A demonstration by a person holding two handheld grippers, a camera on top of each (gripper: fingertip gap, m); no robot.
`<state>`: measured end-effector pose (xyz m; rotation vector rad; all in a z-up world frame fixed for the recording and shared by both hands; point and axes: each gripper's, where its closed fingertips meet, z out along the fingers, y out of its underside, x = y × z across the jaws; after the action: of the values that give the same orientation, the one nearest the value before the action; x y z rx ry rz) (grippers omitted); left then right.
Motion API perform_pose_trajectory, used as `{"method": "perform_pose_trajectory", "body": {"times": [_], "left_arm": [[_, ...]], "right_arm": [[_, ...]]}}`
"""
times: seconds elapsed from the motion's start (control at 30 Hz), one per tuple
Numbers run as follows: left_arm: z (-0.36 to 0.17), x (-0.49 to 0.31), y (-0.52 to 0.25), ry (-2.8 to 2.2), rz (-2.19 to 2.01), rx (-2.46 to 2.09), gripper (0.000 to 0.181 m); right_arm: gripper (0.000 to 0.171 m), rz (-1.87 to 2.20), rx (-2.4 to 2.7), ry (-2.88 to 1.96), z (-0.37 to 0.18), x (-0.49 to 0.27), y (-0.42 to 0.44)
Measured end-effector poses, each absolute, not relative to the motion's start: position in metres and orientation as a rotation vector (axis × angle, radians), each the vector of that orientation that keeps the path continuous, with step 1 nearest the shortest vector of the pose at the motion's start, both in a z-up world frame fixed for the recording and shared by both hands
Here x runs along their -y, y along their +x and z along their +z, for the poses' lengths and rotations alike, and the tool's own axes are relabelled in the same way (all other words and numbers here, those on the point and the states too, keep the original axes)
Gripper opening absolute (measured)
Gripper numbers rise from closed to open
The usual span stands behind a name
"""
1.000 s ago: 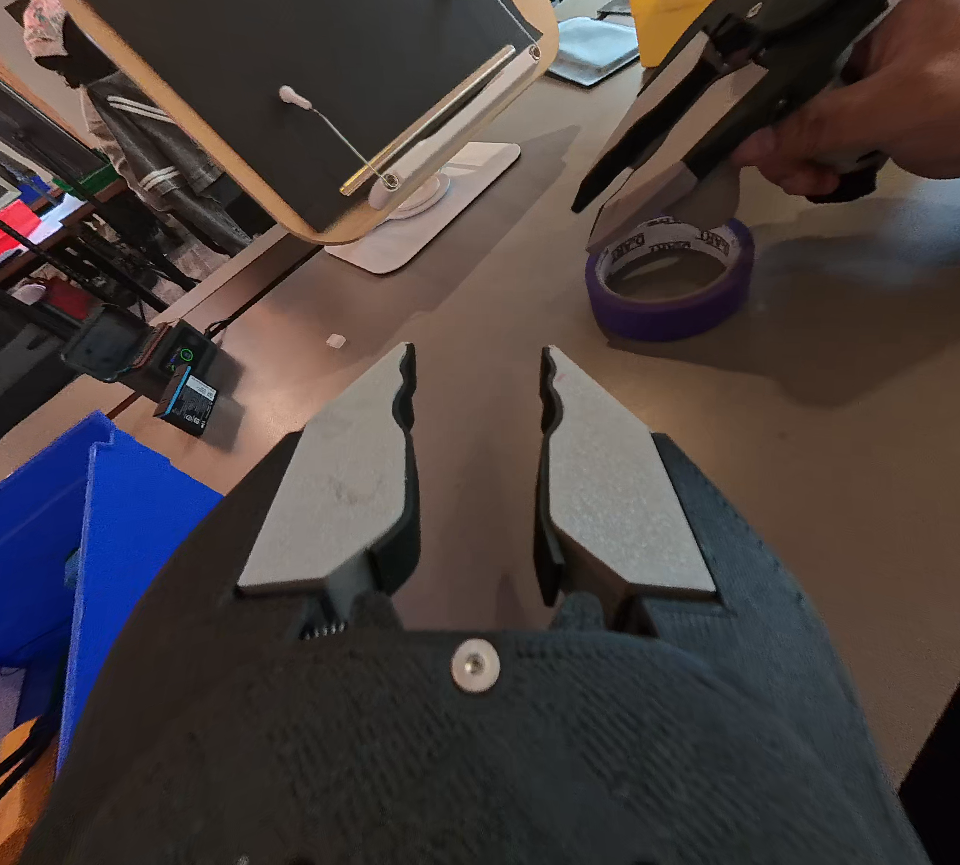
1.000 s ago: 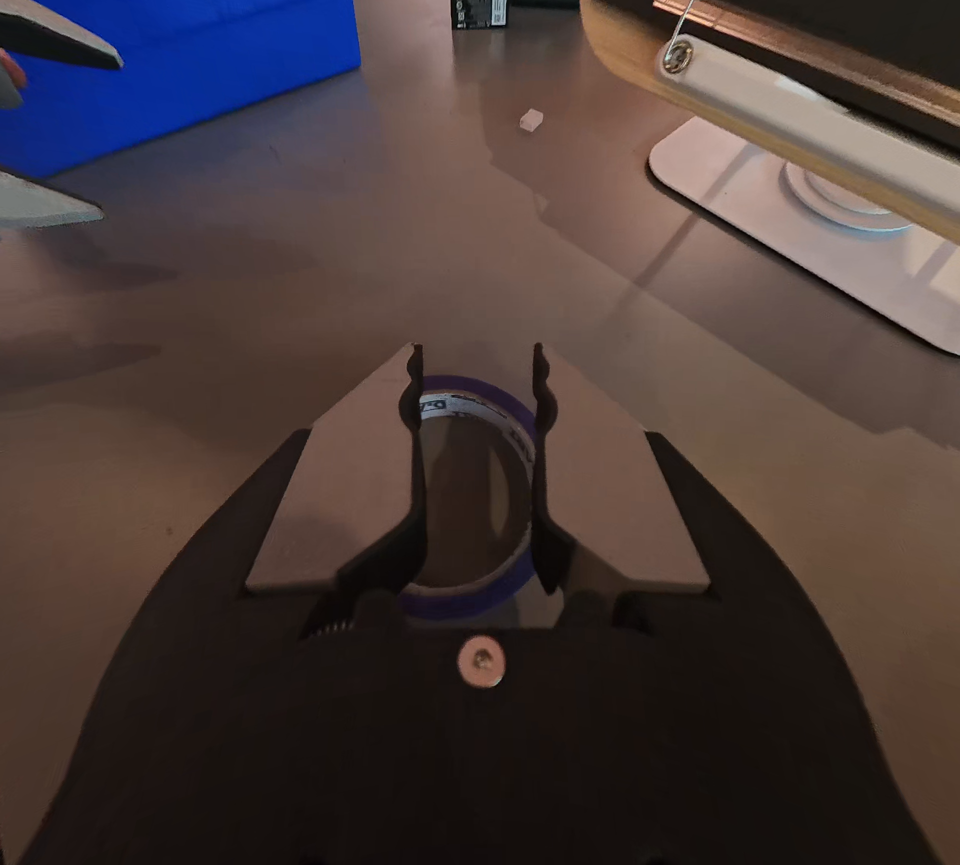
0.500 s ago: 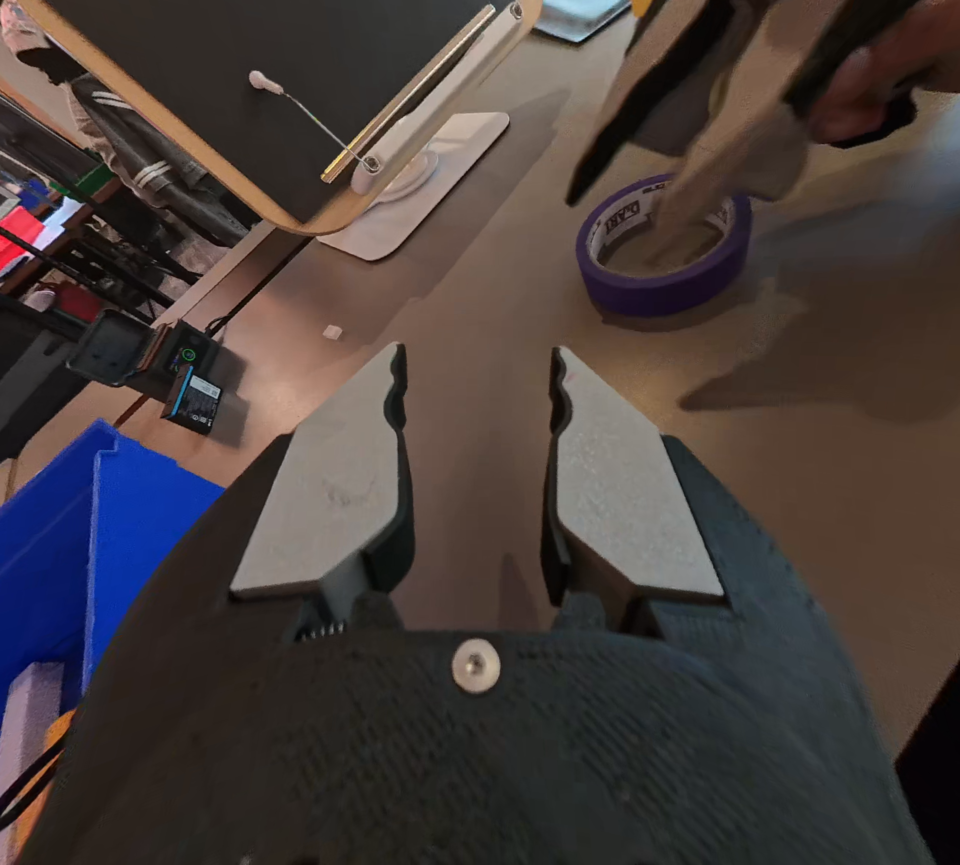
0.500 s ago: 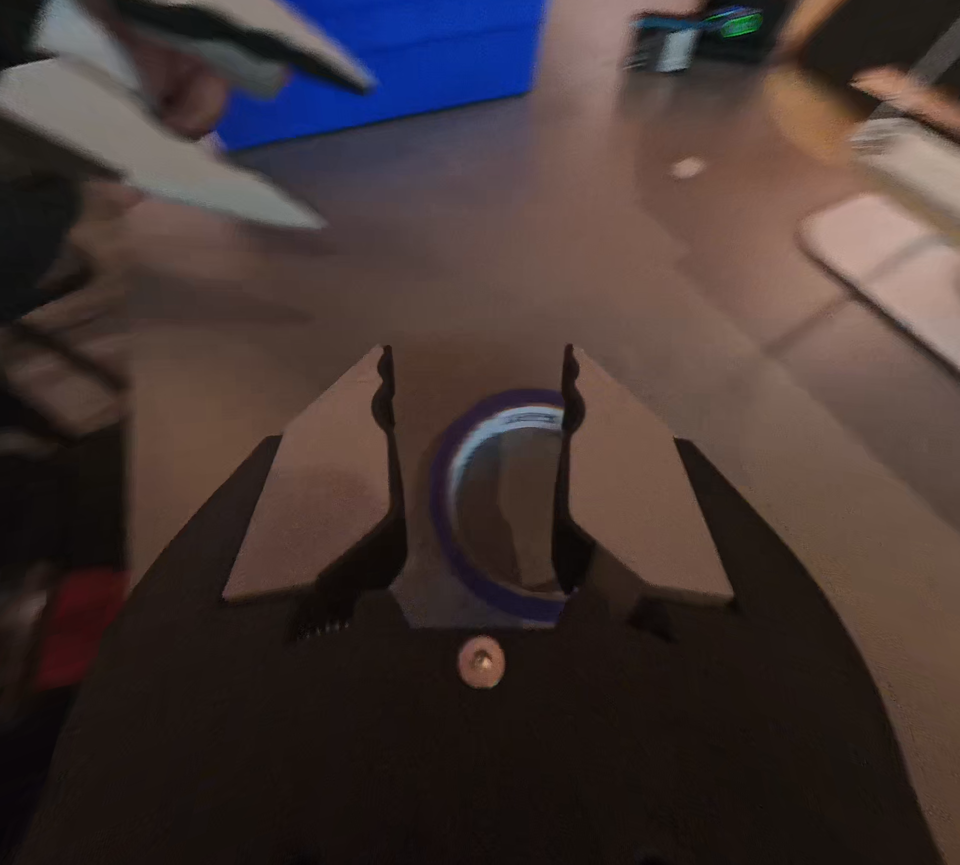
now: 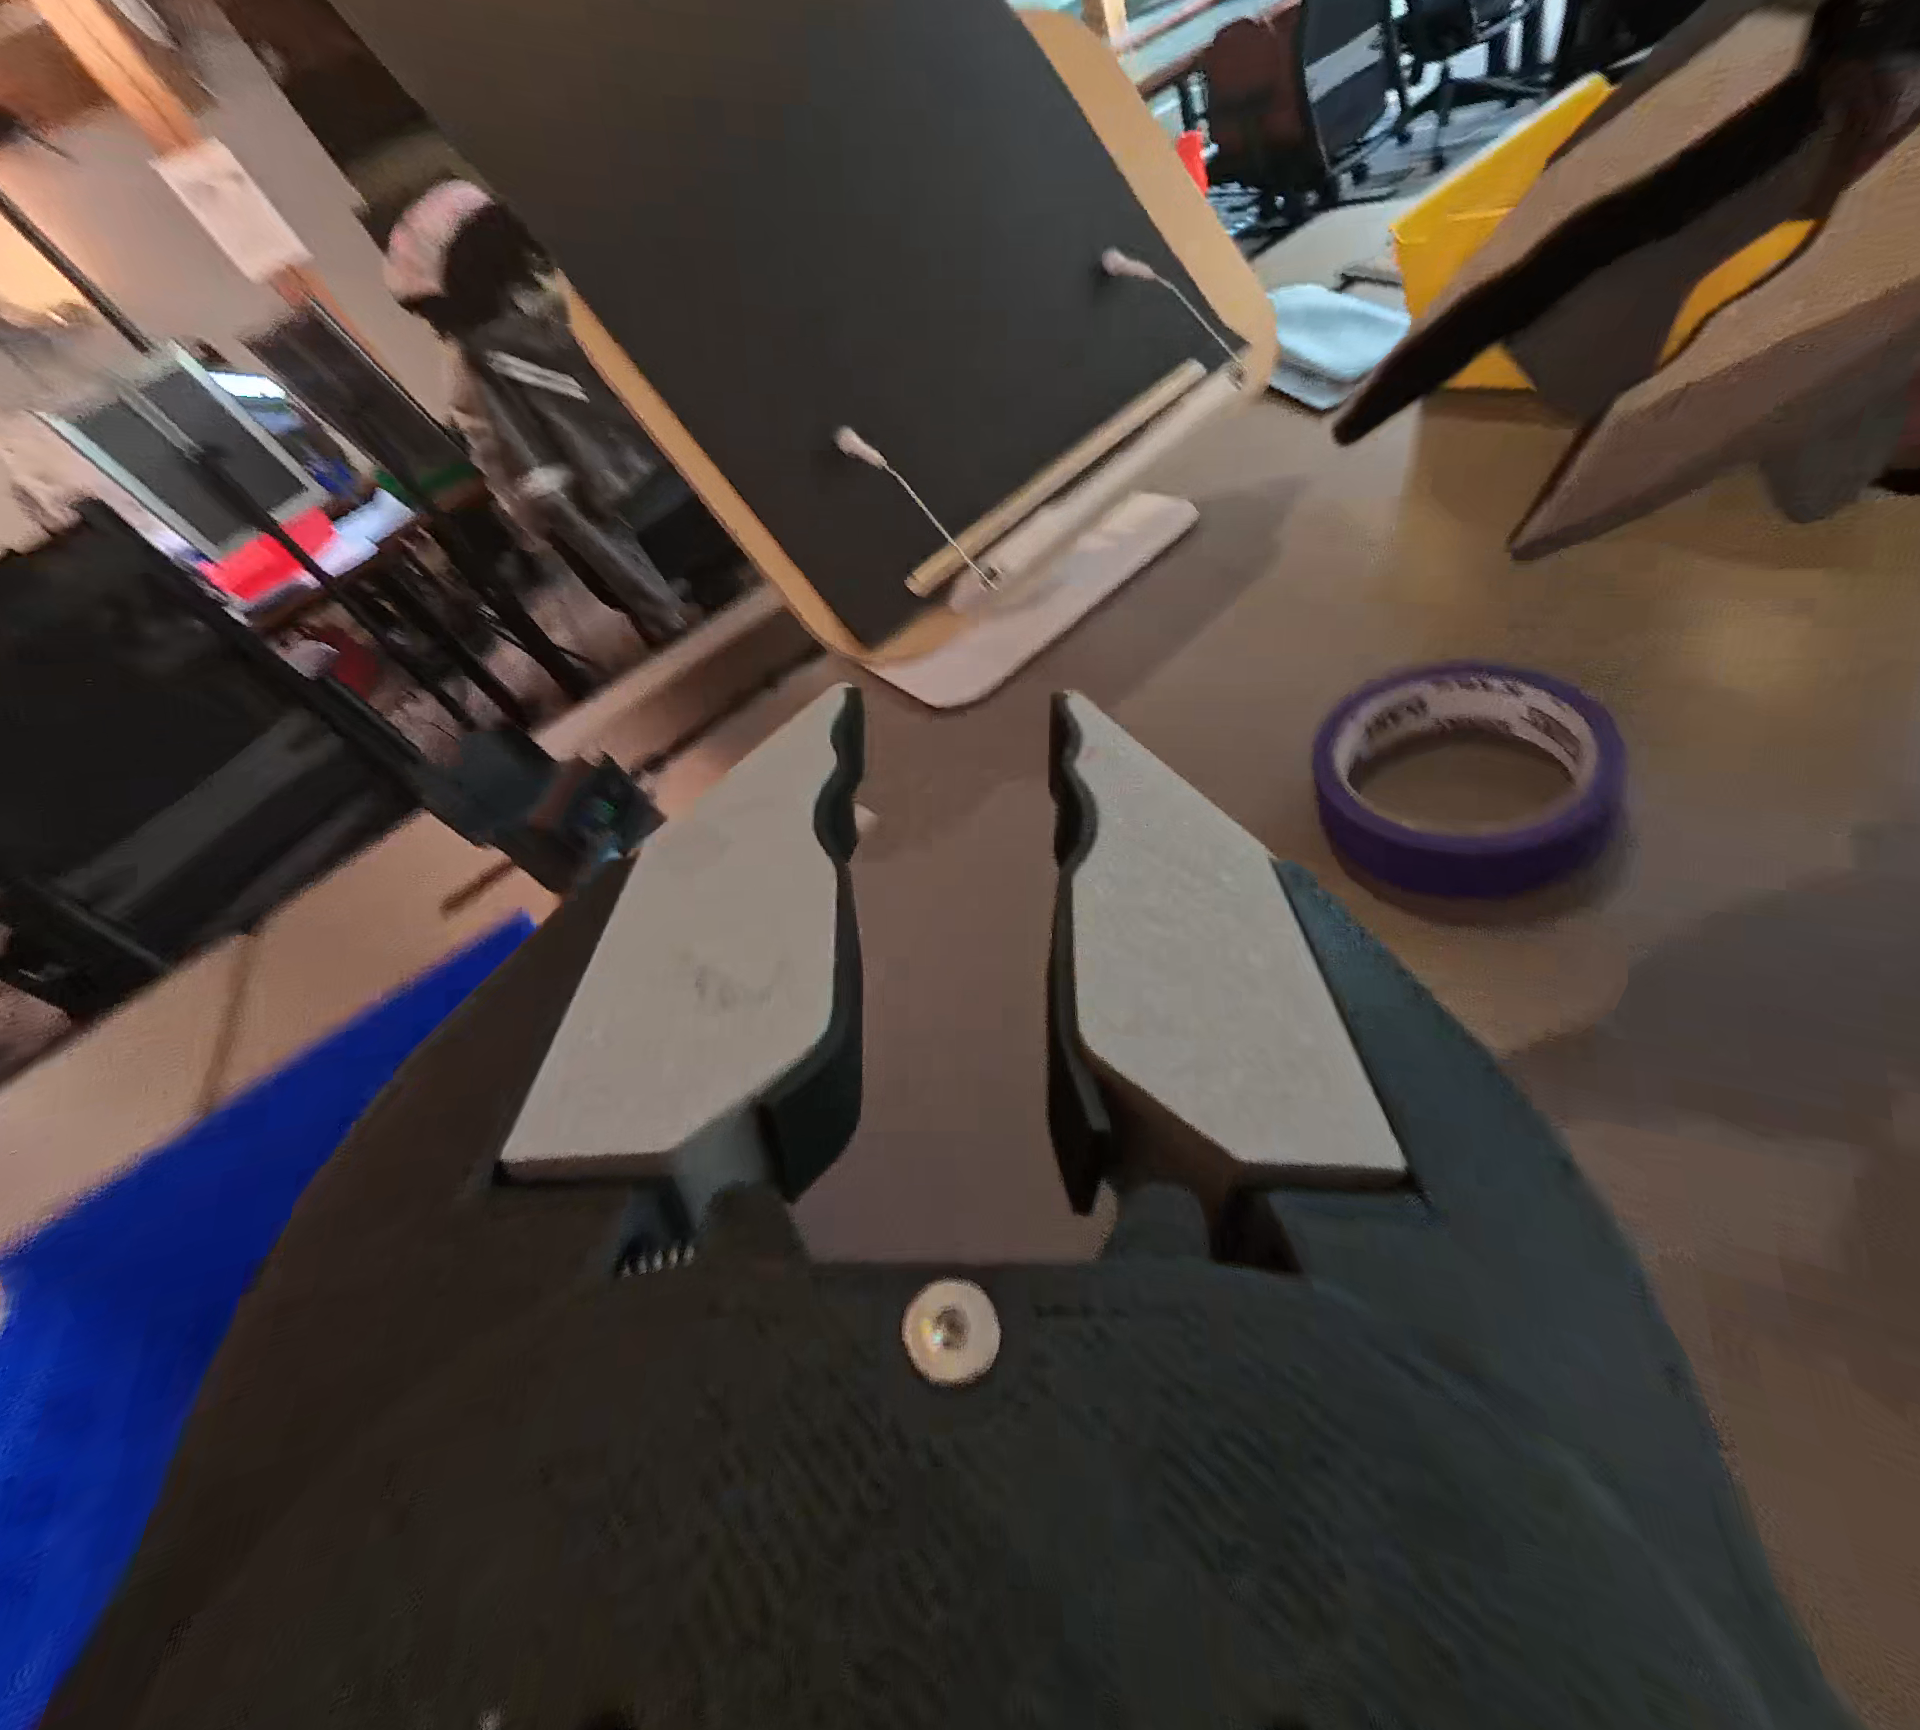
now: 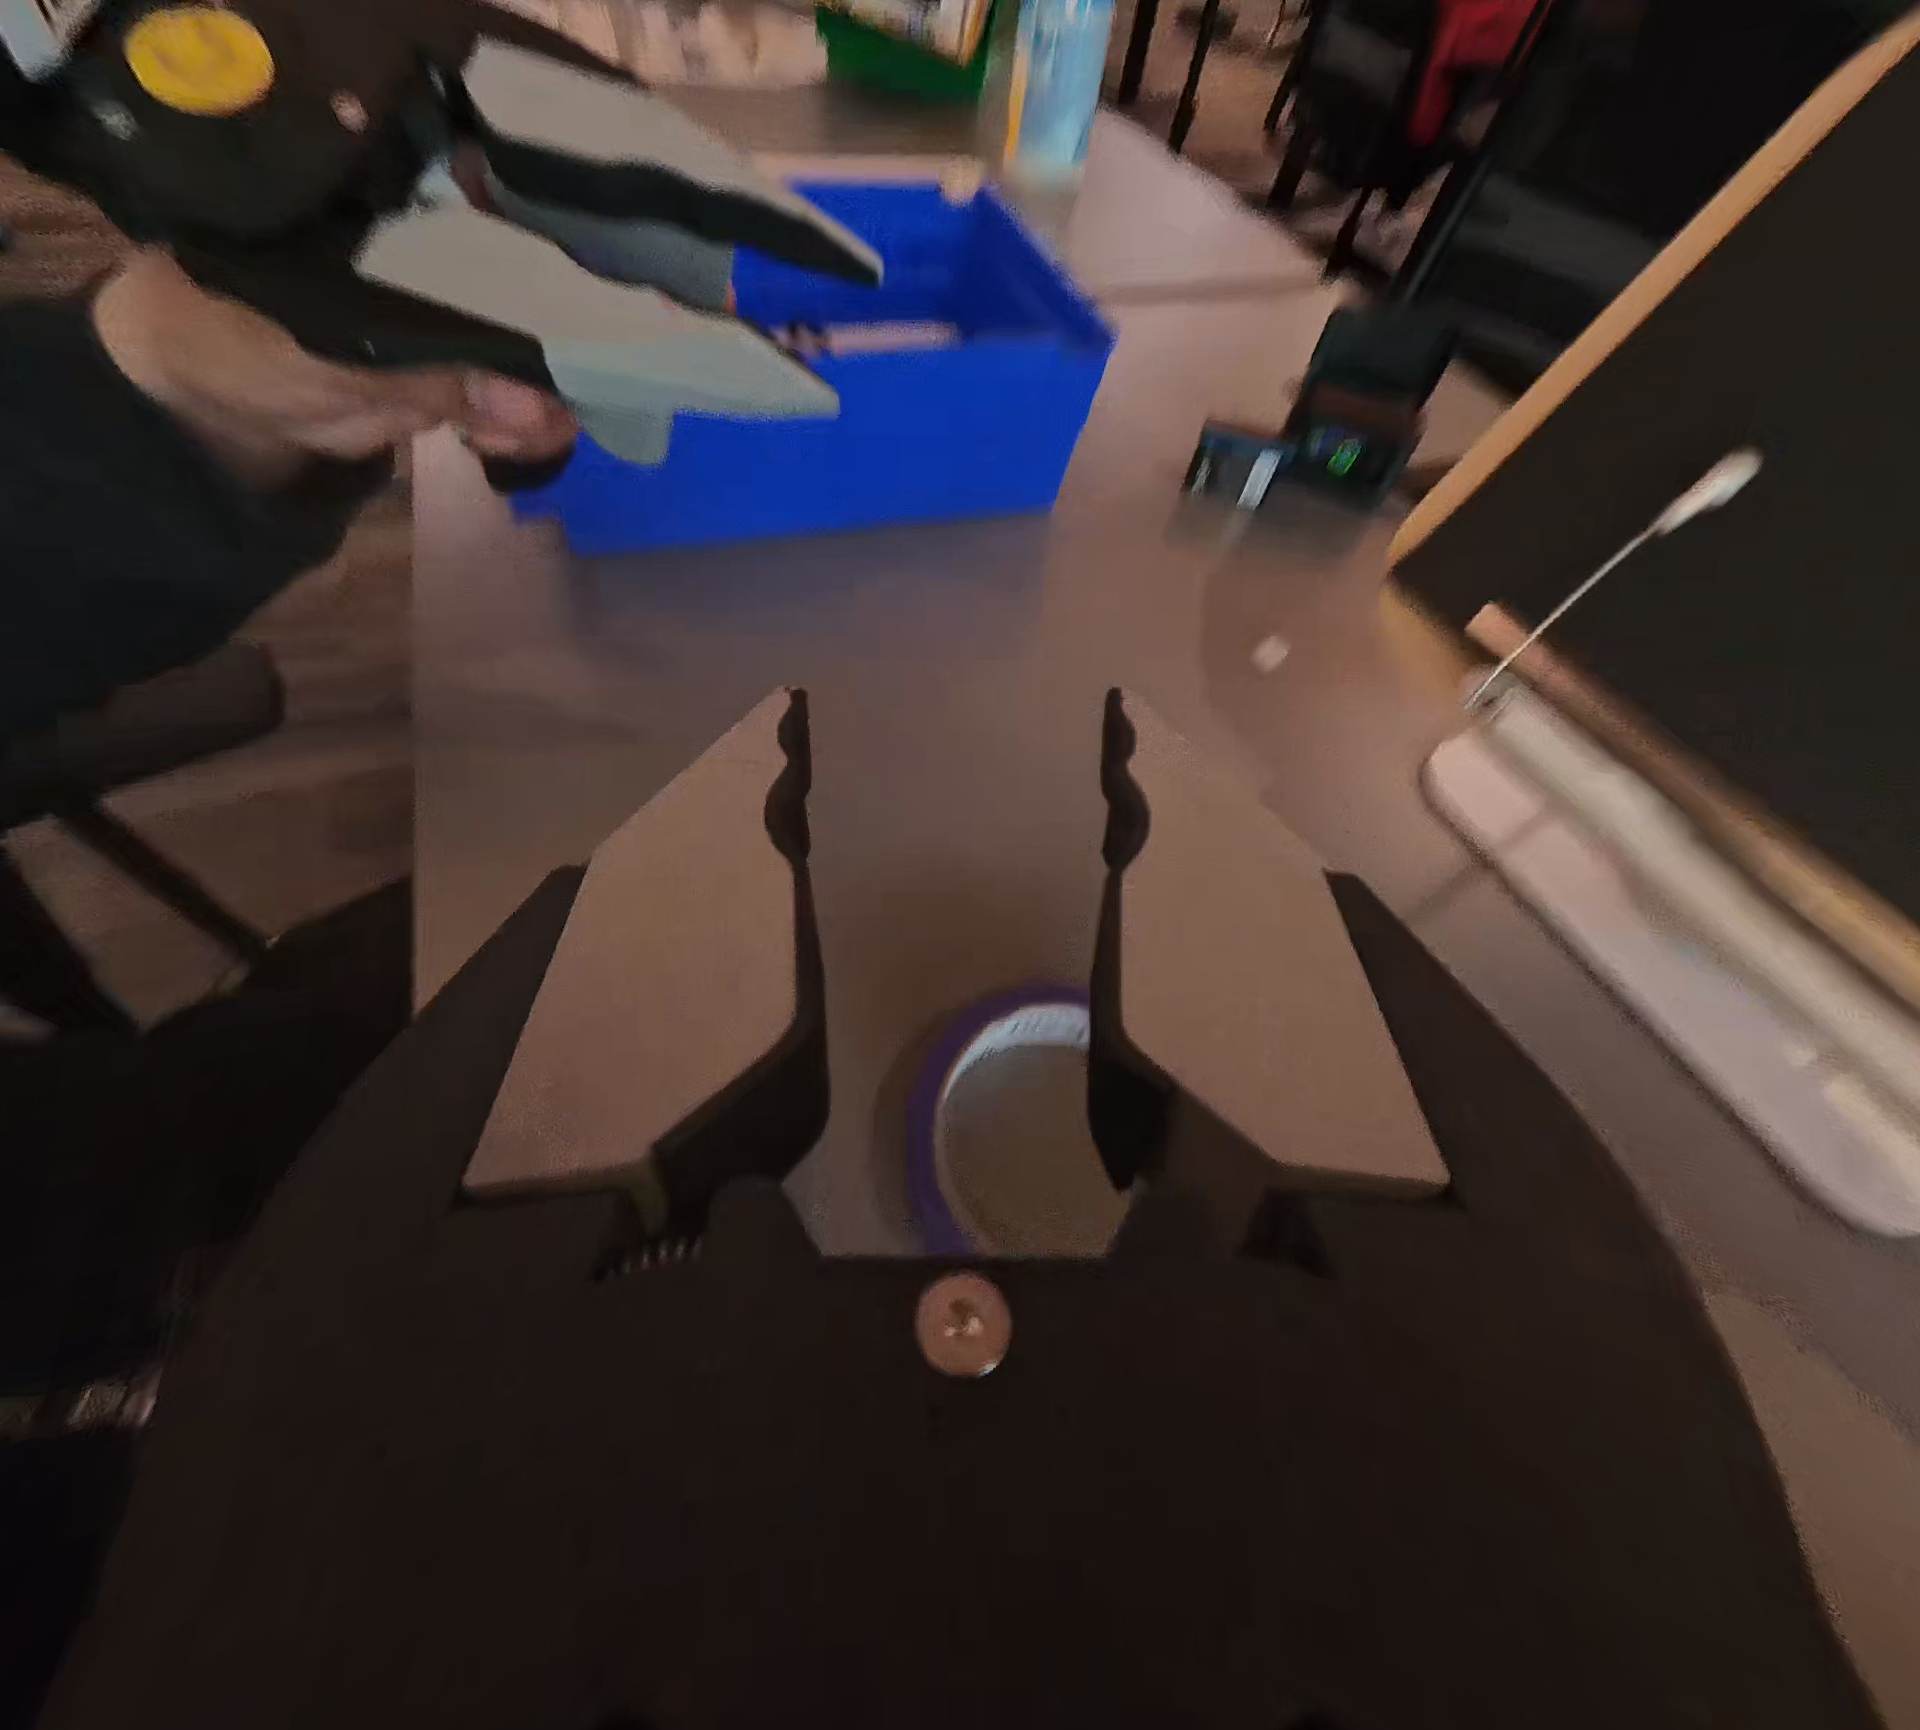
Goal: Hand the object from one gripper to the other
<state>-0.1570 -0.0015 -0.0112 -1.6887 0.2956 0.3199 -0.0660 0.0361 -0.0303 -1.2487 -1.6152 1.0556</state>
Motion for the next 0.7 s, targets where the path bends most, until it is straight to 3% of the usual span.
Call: {"method": "perform_pose_trajectory", "body": {"times": [0.1, 0.17, 0.23, 0.27, 0.3, 0.43, 0.53, 0.7], "left_arm": [[0.023, -0.031, -0.173, -1.694, 0.443, -0.361, 0.048], [0.041, -0.057, -0.186, -1.703, 0.484, -0.399, 0.052], [0.053, -0.082, -0.206, -1.732, 0.536, -0.42, 0.054], [0.06, -0.091, -0.221, -1.732, 0.599, -0.419, 0.049], [0.067, -0.097, -0.238, -1.739, 0.663, -0.404, 0.043], [0.08, -0.1, -0.274, -1.736, 0.777, -0.383, 0.023], [0.082, -0.1, -0.256, -1.642, 0.825, -0.445, 0.005], [0.08, -0.114, -0.195, -1.531, 0.947, -0.596, 0.003]], "right_arm": [[0.07, 0.904, 1.533, -1.196, 0.022, -0.057, -0.089], [0.063, 0.845, 1.57, -1.19, 0.047, -0.065, -0.105], [0.032, 0.821, 1.641, -1.183, 0.067, -0.069, -0.113], [0.004, 0.801, 1.691, -1.192, 0.071, -0.071, -0.111], [0.0, 0.767, 1.724, -1.22, 0.073, -0.075, -0.104], [0.0, 0.737, 1.692, -1.188, 0.086, -0.068, -0.044], [0.0, 0.864, 1.602, -1.199, 0.097, -0.07, -0.026], [0.0, 0.896, 1.575, -1.275, 0.099, -0.078, -0.074]]}}
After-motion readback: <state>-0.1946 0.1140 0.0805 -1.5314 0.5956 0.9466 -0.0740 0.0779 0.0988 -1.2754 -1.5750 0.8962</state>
